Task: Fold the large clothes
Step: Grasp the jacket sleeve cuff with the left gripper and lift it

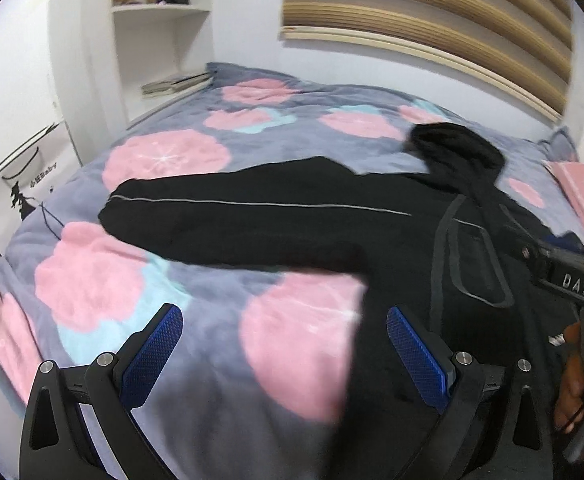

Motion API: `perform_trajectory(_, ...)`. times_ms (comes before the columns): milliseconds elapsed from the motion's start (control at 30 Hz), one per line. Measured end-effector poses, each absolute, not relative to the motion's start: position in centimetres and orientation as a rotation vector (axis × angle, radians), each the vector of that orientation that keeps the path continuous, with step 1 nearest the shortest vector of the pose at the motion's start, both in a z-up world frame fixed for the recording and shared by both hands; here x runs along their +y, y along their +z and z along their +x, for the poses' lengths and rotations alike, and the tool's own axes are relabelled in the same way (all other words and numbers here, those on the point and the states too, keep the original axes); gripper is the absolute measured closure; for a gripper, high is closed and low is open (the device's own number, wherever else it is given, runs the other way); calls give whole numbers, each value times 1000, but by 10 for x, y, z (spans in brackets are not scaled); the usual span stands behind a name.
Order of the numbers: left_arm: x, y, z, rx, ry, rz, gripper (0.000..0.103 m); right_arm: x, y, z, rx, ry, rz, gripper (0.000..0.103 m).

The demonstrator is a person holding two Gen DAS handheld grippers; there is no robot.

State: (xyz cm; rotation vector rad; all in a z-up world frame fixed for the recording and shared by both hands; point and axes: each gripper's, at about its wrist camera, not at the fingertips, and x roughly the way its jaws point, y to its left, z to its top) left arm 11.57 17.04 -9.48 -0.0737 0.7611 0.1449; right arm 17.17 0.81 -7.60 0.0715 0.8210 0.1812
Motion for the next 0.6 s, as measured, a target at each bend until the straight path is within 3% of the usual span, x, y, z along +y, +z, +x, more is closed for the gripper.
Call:
perform_trajectory(67, 197, -103, 129, 743, 201, -80, 1, 10, -104, 188, 821, 142, 33, 3)
perform_trajectory(133, 237, -111, 143, 716, 265, -106, 1, 8, -136, 200, 848, 155, 38, 10)
perform_trajectory(267, 318, -120, 169, 667, 319, -207, 1, 3, -177, 210, 924, 182, 76, 10)
perform_trajectory(433, 418, -140, 204, 670, 284, -479, 1, 5, -183, 206, 897, 170, 57, 7)
perform_trajectory(600, 459, -175, 238, 728, 306, -600, 1, 7, -183, 205, 898, 185, 57, 3)
